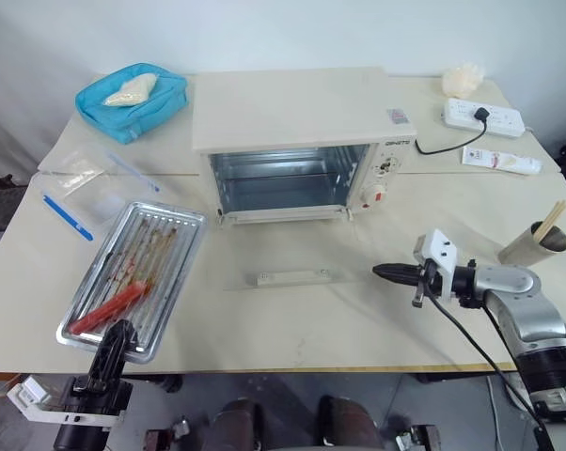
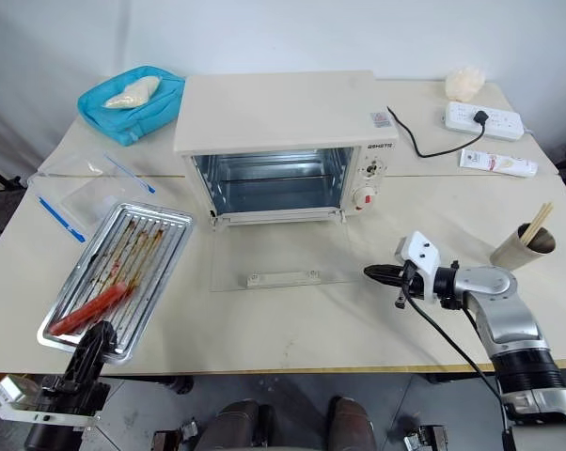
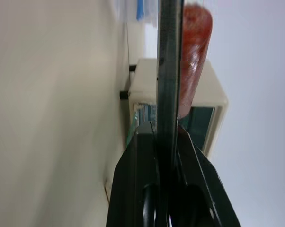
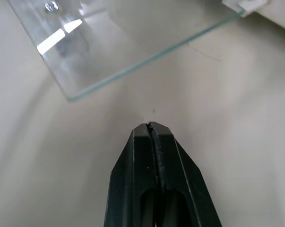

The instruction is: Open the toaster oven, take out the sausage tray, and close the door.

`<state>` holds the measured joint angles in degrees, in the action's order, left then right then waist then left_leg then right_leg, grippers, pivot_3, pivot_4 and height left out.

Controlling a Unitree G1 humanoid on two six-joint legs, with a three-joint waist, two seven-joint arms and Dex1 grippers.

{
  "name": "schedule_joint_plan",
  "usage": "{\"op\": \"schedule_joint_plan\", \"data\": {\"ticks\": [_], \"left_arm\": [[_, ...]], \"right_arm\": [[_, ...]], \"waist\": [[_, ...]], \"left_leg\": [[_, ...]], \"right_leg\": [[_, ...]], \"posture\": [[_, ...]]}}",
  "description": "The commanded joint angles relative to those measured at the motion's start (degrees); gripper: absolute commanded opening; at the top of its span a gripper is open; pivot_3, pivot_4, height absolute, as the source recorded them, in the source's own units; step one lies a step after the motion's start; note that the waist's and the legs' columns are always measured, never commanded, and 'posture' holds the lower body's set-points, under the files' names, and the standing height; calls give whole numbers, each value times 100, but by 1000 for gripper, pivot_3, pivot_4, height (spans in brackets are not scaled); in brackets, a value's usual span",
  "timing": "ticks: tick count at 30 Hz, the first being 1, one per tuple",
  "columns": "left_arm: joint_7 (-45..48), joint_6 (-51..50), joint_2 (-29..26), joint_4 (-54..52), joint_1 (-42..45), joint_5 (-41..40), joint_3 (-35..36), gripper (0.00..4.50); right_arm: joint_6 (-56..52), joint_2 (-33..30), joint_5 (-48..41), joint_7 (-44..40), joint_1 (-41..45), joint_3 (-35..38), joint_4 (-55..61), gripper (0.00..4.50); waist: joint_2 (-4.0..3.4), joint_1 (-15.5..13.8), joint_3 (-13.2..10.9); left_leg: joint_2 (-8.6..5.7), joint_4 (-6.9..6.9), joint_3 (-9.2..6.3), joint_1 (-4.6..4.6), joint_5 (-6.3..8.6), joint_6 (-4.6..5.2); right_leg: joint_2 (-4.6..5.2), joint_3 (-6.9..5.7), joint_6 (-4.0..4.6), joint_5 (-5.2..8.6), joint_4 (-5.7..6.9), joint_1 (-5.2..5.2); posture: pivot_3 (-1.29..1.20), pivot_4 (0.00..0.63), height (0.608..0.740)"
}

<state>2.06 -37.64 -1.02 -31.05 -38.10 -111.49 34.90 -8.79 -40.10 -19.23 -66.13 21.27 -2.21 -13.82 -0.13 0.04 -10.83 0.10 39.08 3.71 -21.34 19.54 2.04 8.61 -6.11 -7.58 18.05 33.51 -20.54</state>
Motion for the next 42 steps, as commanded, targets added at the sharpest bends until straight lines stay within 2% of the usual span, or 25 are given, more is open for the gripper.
{"op": "schedule_joint_plan", "data": {"ticks": [1,6,12,21,24,30,36,39,42], "left_arm": [[147,-80,21,-72,47,-151,157,0],[252,-101,92,-97,170,-151,282,0],[484,-74,230,-217,-2,-151,430,0],[828,-300,131,-216,-456,-151,335,0],[1032,-580,-309,-40,-384,-151,395,0],[1002,-1197,-1407,361,-292,-151,127,0],[898,-1876,-2649,1018,601,-151,-418,0],[702,-2270,-3378,1417,1184,-151,-838,0],[701,-2445,-3636,1705,1579,-151,-1069,0]], "right_arm": [[475,254,-307,-430,126,142,93,14],[408,557,-1047,-640,92,608,544,14],[-561,560,-1718,-163,344,1049,1173,14],[-1251,944,-2166,412,1020,1184,1282,14],[-1785,583,-2391,262,876,1215,1605,513],[-1103,145,-2007,-19,-154,1432,2402,2535],[-144,27,-1593,-54,-1505,1955,3027,4471],[181,203,-1823,-102,-2032,2271,3291,4471],[197,134,-1791,-34,-2328,2366,3453,4471]], "waist": [[0,3,0],[-2,8,-1],[-3,5,-2],[-7,8,-4],[-7,-14,-4],[-10,-9,-5],[-18,-13,-8],[-16,-18,-8],[-34,13,-8]], "left_leg": [[2,0,-1,0,1,-1],[4,0,0,0,2,-3],[4,-1,-1,-2,7,-3],[23,-1,0,-11,27,-16],[22,-1,-2,-13,33,-12],[18,-3,-17,-18,56,-6],[-10,-2,-11,-12,54,15],[-20,1,-3,1,46,24],[-21,1,-2,13,41,21]], "right_leg": [[0,1,0,0,-1,0],[-4,1,-1,0,1,-1],[4,2,-1,0,-3,-3],[-4,0,14,7,-5,-16],[-3,0,20,11,-3,-18],[-11,-1,50,27,5,-15],[-26,1,50,27,29,-8],[-21,11,48,26,35,2],[-16,21,45,24,41,6]], "posture": [[0,150,740],[0,150,740],[0,150,740],[0,150,740],[0,150,740],[0,150,740],[0,150,740],[0,150,740],[0,150,740]]}}
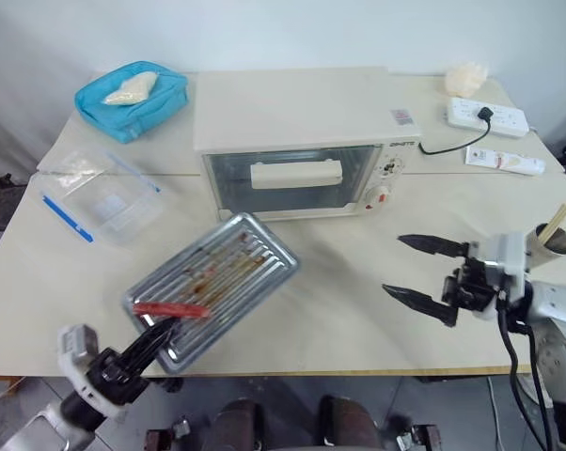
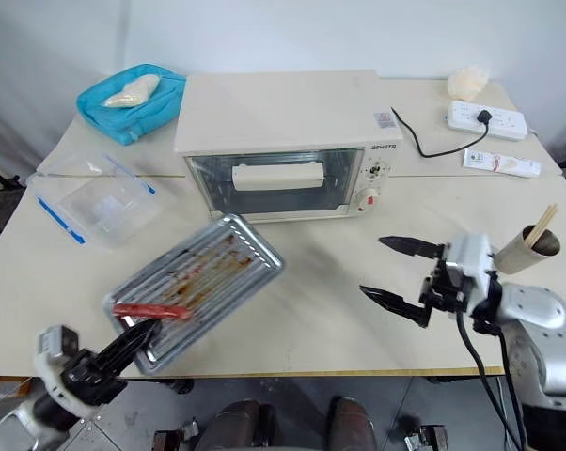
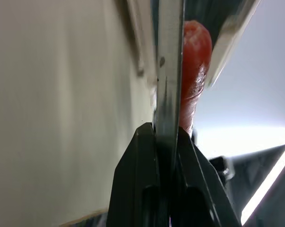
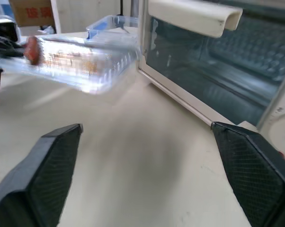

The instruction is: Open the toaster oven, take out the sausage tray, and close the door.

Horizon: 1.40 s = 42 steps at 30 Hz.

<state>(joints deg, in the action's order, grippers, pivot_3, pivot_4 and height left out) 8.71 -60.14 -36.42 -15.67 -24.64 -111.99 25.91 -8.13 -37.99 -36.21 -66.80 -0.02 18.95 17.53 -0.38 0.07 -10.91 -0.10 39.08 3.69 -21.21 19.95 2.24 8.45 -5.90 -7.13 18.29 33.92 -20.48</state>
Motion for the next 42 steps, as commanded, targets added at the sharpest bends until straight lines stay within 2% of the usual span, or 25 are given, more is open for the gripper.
{"op": "schedule_joint_plan", "data": {"ticks": [1,6,10,16,21,25,31,32,35,36,39,40,42], "left_arm": [[24,-274,-181,337,506,-101,-285,0],[-101,-705,-652,1315,2232,-101,-1195,0],[260,-1214,-381,2434,4110,1191,-2203,0],[942,-1478,138,3233,5184,2589,-2629,0],[1161,-1750,414,3285,5533,3331,-2657,0],[1050,-1692,610,3193,5568,3677,-2309,1230],[963,-1860,576,2680,5258,3858,-1844,2900],[993,-1889,502,2479,5126,3842,-1742,3230],[1571,-1527,-232,1297,4380,4141,-1373,4054],[1853,-1151,-494,966,4110,4455,-1341,4384],[3515,539,-1191,335,3061,5492,-1174,4451],[3934,1043,-1176,290,2823,5644,-995,4451],[4346,2790,-836,378,2429,6389,-488,4451]], "right_arm": [[-19,-187,-179,-25,-440,326,442,4471],[-245,-213,-405,183,-1451,846,990,4471],[-179,-54,-339,484,-1976,1048,1312,4471],[-241,-4,-401,799,-2298,1005,1737,4471],[-240,-11,-427,897,-2391,998,1826,4471],[-259,-20,-409,973,-2366,912,1856,4500],[-301,-76,-390,1020,-2217,789,1817,4500],[-307,-91,-383,1008,-2186,770,1791,4500],[-324,-188,-383,901,-2004,706,1630,4500],[-326,-214,-392,867,-1948,701,1574,4500],[-313,-301,-426,741,-1789,680,1374,4500],[-315,-325,-437,686,-1745,662,1329,4500],[-328,-419,-482,504,-1616,608,1207,4500]], "waist": [[-10,22,1],[-21,-136,2],[-21,-193,2],[-20,-146,6],[-20,-224,6],[-19,-277,5],[-18,-258,4],[-17,-238,4],[-11,-100,0],[-10,-69,1],[-14,-4,2],[-16,-11,3],[-20,-49,2]], "left_leg": [[-1,0,3,2,-1,0],[9,-3,-18,-2,-14,-28],[-9,-8,-23,0,-35,-28],[-12,-18,23,4,-45,-21],[-15,-14,16,2,-62,-21],[-18,-15,16,0,-61,-20],[-15,-23,14,-6,-60,-22],[-15,-23,14,-5,-60,-22],[-7,-27,17,-4,-59,-24],[0,-35,23,-1,-58,-30],[-2,-75,34,10,-69,-41],[-4,-86,36,10,-73,-42],[-6,-93,45,-1,-74,-43]], "right_leg": [[1,4,-2,-1,2,-1],[0,4,-3,-1,12,-15],[-10,-6,-4,-1,31,-20],[-16,-14,-60,-31,48,-32],[-12,-11,-86,-36,34,-22],[-5,-8,-92,-39,26,-21],[-7,-14,-94,-40,15,-25],[-7,-13,-94,-40,15,-24],[-11,-11,-94,-40,13,-27],[-13,-7,-93,-40,8,-28],[-13,-7,-84,-35,1,-41],[-13,-6,-83,-34,-2,-41],[-9,-3,-80,-33,-2,-63]], "posture": [[0,150,740],[0,150,740],[0,150,740],[0,150,740],[0,150,740],[0,150,740],[0,150,740],[0,150,740],[0,150,740],[0,150,740],[0,150,740],[0,150,740],[0,150,740]]}}
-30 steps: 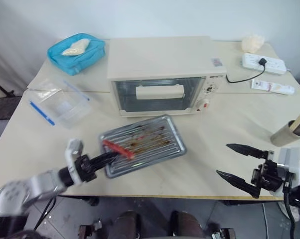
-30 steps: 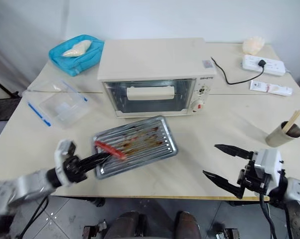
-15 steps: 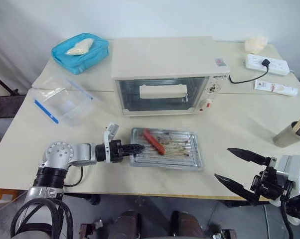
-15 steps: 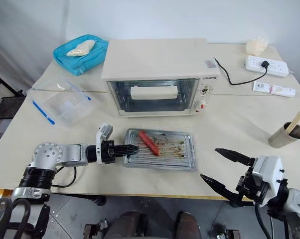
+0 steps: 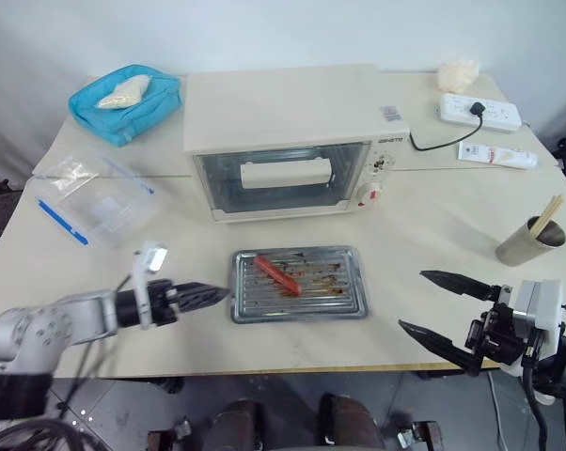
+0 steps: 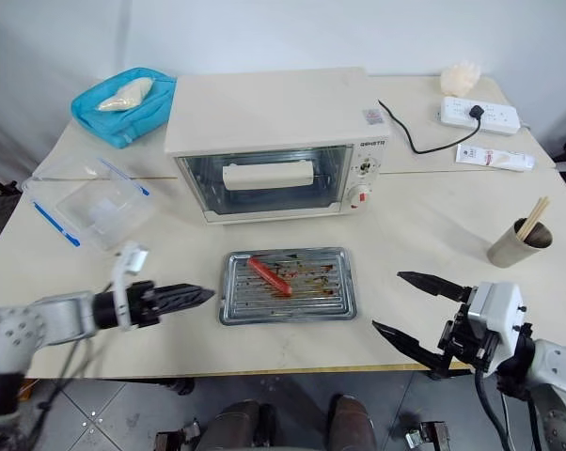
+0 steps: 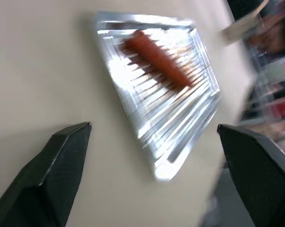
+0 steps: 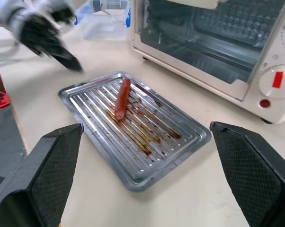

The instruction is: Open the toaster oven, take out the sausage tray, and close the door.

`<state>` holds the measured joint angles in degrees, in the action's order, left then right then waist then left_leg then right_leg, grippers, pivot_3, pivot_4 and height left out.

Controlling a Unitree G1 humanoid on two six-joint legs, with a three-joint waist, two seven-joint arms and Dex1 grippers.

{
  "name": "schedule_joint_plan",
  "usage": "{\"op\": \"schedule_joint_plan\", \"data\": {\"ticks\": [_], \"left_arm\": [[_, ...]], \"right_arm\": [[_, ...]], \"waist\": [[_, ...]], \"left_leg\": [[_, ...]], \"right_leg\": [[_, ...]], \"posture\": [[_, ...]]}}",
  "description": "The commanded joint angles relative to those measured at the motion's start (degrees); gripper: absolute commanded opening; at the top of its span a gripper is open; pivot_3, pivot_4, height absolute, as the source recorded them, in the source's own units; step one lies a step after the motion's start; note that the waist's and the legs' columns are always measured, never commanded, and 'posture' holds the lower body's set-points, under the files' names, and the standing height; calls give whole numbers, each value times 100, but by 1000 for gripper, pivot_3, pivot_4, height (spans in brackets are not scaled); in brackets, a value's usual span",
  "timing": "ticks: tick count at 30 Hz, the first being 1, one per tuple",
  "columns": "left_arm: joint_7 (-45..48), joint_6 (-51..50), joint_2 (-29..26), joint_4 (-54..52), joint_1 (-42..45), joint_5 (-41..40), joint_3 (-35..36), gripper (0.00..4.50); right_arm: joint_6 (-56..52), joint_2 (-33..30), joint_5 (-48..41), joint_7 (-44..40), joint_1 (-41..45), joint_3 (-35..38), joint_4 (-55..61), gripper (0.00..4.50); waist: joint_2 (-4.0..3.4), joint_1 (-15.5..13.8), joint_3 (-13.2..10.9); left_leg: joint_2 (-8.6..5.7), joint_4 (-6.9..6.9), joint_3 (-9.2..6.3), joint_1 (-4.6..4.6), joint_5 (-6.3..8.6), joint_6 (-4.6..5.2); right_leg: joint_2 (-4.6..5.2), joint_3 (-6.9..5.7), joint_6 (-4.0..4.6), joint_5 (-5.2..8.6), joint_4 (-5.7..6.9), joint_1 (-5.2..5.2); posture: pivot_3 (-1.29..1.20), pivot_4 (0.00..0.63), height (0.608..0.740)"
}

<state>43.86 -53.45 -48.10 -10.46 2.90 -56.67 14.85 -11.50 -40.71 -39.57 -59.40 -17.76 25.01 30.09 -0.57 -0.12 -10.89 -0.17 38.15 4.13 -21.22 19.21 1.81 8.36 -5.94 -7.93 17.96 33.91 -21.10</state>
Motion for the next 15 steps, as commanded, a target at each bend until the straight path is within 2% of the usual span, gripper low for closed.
{"op": "schedule_joint_plan", "data": {"ticks": [1,3,9,11,15], "left_arm": [[907,2813,399,-64,-416,1287,695,4451],[1146,3555,327,55,-555,1904,641,4451],[2076,4634,160,159,-1057,2329,908,4451],[2178,4711,88,296,-1128,2405,937,4451],[2020,5086,285,410,-883,2564,882,4451]], "right_arm": [[-37,-205,-183,-330,212,-28,-97,4500],[-31,-262,-180,-454,341,-75,-200,4500],[108,-421,-46,-892,774,-338,-400,4500],[172,-427,17,-989,862,-422,-436,4500],[339,-378,190,-1068,931,-561,-524,4500]], "waist": [[0,-67,-1],[12,-144,-1],[17,-124,3],[17,-114,3],[17,-118,3]], "left_leg": [[-2,1,-2,-6,-1,3],[-6,3,2,-11,-1,5],[-5,0,5,-18,6,19],[1,-2,4,-20,9,17],[2,-1,6,-20,8,20]], "right_leg": [[5,-2,0,0,-3,-2],[15,-1,0,0,-17,-12],[31,2,-2,-2,-4,-19],[29,-3,-2,-2,-3,-21],[14,-15,-3,-2,4,-21]], "posture": [[0,150,740],[0,150,740],[0,150,740],[0,150,740],[0,150,740]]}}
